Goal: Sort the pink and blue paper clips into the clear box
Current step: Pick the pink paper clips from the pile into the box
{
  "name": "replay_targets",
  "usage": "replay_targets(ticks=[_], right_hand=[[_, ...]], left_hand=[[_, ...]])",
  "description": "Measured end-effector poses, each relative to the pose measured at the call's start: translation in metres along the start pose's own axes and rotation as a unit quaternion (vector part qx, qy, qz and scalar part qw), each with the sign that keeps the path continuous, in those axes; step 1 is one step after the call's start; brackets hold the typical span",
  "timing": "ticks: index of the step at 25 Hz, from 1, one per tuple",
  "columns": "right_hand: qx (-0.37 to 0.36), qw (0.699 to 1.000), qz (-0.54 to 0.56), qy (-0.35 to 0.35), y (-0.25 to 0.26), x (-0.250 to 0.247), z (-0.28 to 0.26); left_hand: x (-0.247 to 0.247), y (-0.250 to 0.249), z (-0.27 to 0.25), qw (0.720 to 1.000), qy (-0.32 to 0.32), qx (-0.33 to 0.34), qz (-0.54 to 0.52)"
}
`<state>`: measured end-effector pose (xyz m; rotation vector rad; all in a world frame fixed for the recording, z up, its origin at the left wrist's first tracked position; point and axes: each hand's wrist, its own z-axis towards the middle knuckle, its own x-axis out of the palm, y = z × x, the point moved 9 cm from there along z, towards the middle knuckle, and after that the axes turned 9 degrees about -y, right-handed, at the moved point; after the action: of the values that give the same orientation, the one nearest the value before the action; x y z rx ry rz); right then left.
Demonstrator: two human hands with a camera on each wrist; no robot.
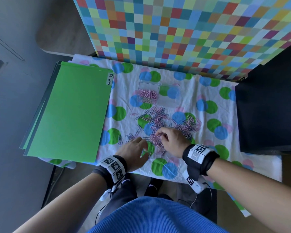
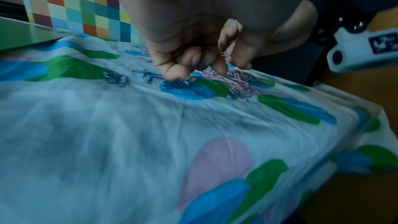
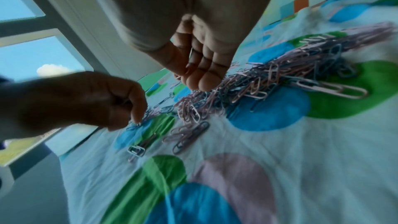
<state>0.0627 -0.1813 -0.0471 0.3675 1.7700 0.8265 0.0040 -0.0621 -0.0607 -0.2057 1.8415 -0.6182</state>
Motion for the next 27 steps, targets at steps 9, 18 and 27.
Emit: replay_targets(ticks=[9, 18, 27], right_hand=[[0.012, 0.999, -0.045, 0.026, -0.015, -0.001, -0.012], [-0.157, 0.963, -0.207, 0.073, 0.001, 0.026, -0.035], [-0.143, 0.956, -0.239, 0.095, 0.012, 0.033, -0.025]], left_hand=[[-0.020, 0.036, 0.007, 0.996, -0.043, -0.051, 0.060], [0.005, -0.016, 0.003, 0.996, 0.006, 0.026, 0.084], [-0.001, -0.008, 0.013, 0.996, -0.030, -0.009, 0.086]])
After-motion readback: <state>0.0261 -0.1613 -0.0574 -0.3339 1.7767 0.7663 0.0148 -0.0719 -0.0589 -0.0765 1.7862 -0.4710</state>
